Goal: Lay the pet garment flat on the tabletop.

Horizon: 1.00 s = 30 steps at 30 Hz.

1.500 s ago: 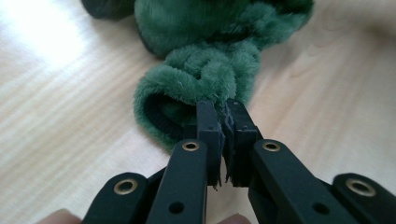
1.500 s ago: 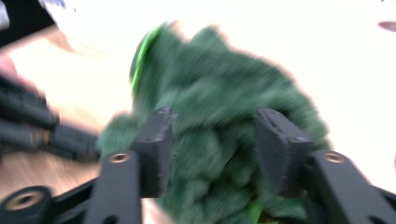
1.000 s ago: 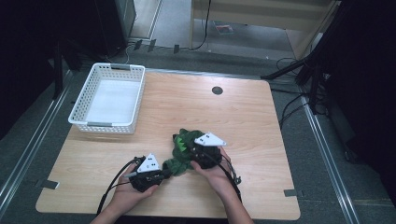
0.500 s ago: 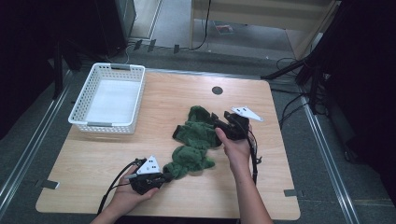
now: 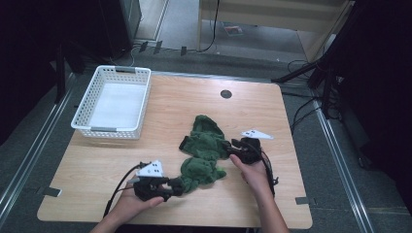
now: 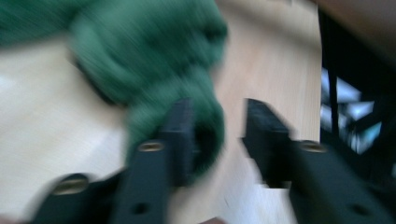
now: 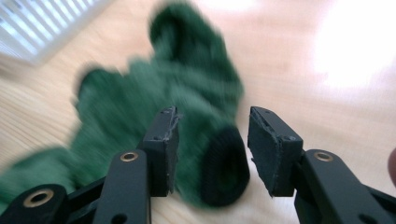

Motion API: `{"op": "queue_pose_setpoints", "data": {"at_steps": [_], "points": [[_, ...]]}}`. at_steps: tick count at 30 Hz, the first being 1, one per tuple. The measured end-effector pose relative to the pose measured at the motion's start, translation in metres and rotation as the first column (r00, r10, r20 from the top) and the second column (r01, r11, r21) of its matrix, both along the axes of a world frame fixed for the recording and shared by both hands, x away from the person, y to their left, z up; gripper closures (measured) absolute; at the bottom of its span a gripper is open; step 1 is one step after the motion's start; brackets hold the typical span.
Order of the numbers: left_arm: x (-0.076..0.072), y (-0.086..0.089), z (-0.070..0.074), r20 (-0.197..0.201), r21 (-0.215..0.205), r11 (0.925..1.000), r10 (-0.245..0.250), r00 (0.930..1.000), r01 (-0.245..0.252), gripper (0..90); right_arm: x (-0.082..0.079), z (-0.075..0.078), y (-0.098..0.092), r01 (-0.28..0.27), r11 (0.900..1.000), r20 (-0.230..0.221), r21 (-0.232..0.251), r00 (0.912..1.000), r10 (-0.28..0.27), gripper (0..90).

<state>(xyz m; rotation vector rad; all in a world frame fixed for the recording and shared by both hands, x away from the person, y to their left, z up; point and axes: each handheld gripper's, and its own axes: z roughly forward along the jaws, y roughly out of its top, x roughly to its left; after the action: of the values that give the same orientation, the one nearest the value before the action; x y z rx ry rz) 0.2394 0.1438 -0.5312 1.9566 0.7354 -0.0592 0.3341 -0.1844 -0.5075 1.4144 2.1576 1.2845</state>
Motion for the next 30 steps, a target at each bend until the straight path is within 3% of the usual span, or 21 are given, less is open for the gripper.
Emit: {"op": "queue_pose_setpoints", "data": {"at_steps": [1, 2, 3, 5, 6, 7, 8, 9, 10, 12, 14, 16, 17, 18, 21, 23, 24, 25, 26, 27, 30], "points": [[0.008, 0.002, 0.004, -0.001, -0.015, 0.999, 0.041, 0.9992, -0.041, 51.4, 0.001, 0.004, -0.001, -0.001, 1.0, 0.011, 0.006, 0.9999, 0.0, 52.2], [0.008, 0.002, 0.004, -0.001, -0.015, 0.999, 0.041, 0.9992, -0.041, 49.1, 0.001, 0.004, -0.001, -0.001, 1.0, 0.011, 0.006, 0.9999, 0.0, 52.2], [0.019, 0.004, 0.008, 0.007, -0.027, 0.9953, 0.093, 0.9956, -0.093, 49.1, 0.004, 0.01, -0.002, 0.005, 1.0, 0.03, 0.007, 0.9995, -0.005, 52.2], [0.038, 0.004, 0.013, 0.017, -0.052, 0.9805, 0.191, 0.9815, -0.189, 48.2, 0.014, 0.018, 0.002, 0.016, 1.0, 0.044, 0.01, 0.9989, -0.016, 51.8], [0.049, 0.002, 0.015, 0.013, -0.062, 0.9697, 0.237, 0.9713, -0.236, 47.0, 0.026, 0.019, 0.01, 0.022, 1.0, 0.049, 0.0, 0.9986, -0.022, 52.1], [0.07, -0.006, 0.015, -0.006, -0.063, 0.9413, 0.332, 0.9433, -0.332, 46.8, 0.032, 0.018, 0.015, 0.022, 1.0, 0.041, -0.001, 0.9989, -0.022, 51.9], [0.079, -0.01, 0.015, -0.014, -0.039, 0.9323, 0.359, 0.9331, -0.36, 46.5, 0.038, 0.016, 0.019, 0.022, 1.0, 0.031, 0.0, 0.9993, -0.022, 53.2], [0.079, -0.01, 0.015, -0.014, -0.039, 0.9323, 0.359, 0.9331, -0.36, 46.5, 0.042, 0.015, 0.023, 0.024, 1.0, 0.026, -0.006, 0.9994, -0.024, 54.6], [0.102, -0.021, 0.014, -0.035, 0.01, 0.9041, 0.427, 0.9034, -0.427, 46.6, 0.046, 0.014, 0.027, 0.02, 1.0, 0.022, -0.022, 0.9996, -0.02, 54.4], [0.123, -0.029, 0.012, -0.037, 0.049, 0.8812, 0.472, 0.8808, -0.47, 47.5, 0.056, 0.01, 0.035, 0.004, 0.998, 0.018, -0.056, 0.9998, -0.003, 54.2], [0.142, -0.037, 0.008, -0.039, 0.103, 0.8648, 0.497, 0.8668, -0.491, 48.5, 0.063, 0.005, 0.04, -0.014, 0.997, 0.001, -0.073, 0.9999, 0.014, 53.2], [0.15, -0.04, 0.005, -0.042, 0.134, 0.8607, 0.5, 0.8649, -0.491, 48.8, 0.068, 0.001, 0.043, -0.014, 0.995, -0.018, -0.102, 0.9998, 0.012, 53.0], [0.162, -0.047, 0.0, -0.053, 0.185, 0.8598, 0.492, 0.8688, -0.476, 50.2, 0.074, -0.006, 0.046, -0.012, 0.993, -0.05, -0.119, 0.9987, 0.006, 54.3], [0.166, -0.05, -0.001, -0.057, 0.204, 0.8592, 0.489, 0.8706, -0.469, 50.4, 0.076, -0.007, 0.046, -0.011, 0.992, -0.058, -0.122, 0.9983, 0.004, 57.8], [0.172, -0.056, -0.003, -0.05, 0.226, 0.8559, 0.487, 0.8718, -0.465, 53.1, 0.078, -0.01, 0.049, 0.012, 0.984, -0.049, -0.177, 0.9986, -0.021, 77.9], [0.177, -0.063, -0.004, -0.03, 0.241, 0.853, 0.483, 0.8749, -0.463, 53.5, 0.079, -0.011, 0.047, 0.017, 0.985, -0.051, -0.169, 0.9984, -0.026, 86.8], [0.18, -0.07, -0.005, -0.02, 0.264, 0.8585, 0.46, 0.8875, -0.44, 56.3, 0.078, -0.01, 0.047, 0.021, 0.985, -0.046, -0.17, 0.9985, -0.029, 89.5], [0.181, -0.073, -0.006, -0.006, 0.28, 0.8592, 0.448, 0.8941, -0.428, 62.7, 0.078, -0.009, 0.046, 0.023, 0.986, -0.031, -0.165, 0.9991, -0.028, 90.0], [0.181, -0.073, -0.006, -0.006, 0.28, 0.8592, 0.448, 0.8941, -0.428, 72.9, 0.078, -0.009, 0.046, 0.023, 0.986, -0.031, -0.165, 0.9991, -0.028, 90.0], [0.182, -0.076, -0.005, 0.032, 0.298, 0.8555, 0.434, 0.9002, -0.423, 82.1, 0.076, -0.006, 0.043, 0.015, 0.989, 0.008, -0.148, 0.9999, -0.014, 90.0], [0.181, -0.07, 0.0, 0.076, 0.303, 0.8285, 0.472, 0.8785, -0.471, 89.7, 0.068, 0.001, 0.036, 0.044, 0.984, 0.117, -0.174, 0.9929, -0.024, 90.0]]}}
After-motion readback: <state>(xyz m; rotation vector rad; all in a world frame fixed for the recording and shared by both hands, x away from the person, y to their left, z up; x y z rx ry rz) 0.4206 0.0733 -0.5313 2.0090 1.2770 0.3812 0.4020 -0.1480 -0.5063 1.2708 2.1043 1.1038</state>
